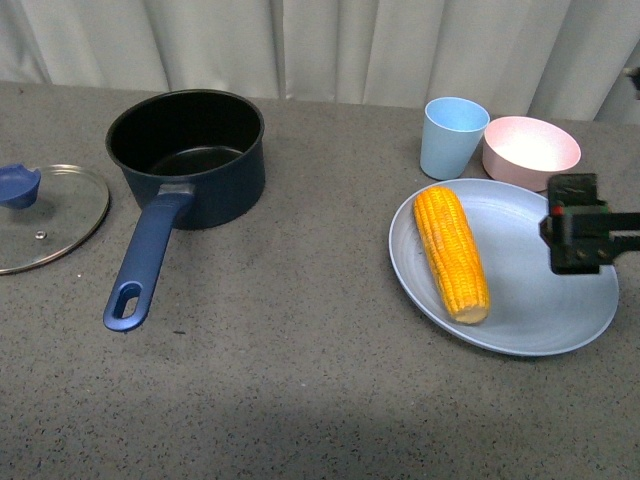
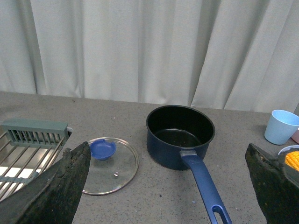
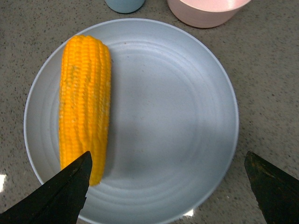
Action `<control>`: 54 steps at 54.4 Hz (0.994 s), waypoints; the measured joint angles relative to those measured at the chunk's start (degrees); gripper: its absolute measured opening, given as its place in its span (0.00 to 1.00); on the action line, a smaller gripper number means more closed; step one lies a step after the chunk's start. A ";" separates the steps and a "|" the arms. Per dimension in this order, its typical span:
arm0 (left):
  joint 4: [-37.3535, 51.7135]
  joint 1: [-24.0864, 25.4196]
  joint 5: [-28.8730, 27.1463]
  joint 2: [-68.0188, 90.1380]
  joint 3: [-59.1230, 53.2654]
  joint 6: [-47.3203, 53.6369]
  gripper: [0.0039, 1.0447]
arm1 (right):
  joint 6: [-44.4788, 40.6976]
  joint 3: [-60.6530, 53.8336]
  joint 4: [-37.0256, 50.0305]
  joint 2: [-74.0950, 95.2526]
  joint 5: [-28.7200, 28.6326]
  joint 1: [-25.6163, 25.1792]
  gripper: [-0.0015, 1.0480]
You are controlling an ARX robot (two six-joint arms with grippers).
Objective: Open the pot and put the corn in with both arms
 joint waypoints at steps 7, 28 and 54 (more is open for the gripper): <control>0.00 0.00 0.00 0.00 0.00 0.00 0.94 | 3.17 6.91 -3.93 5.77 -0.17 1.84 0.91; 0.00 0.00 0.00 0.00 0.00 0.00 0.94 | 9.70 23.58 -14.01 19.98 -0.59 5.79 0.91; 0.00 0.00 0.00 0.00 0.00 0.02 0.94 | 10.67 26.93 -20.57 25.66 -0.87 6.78 0.74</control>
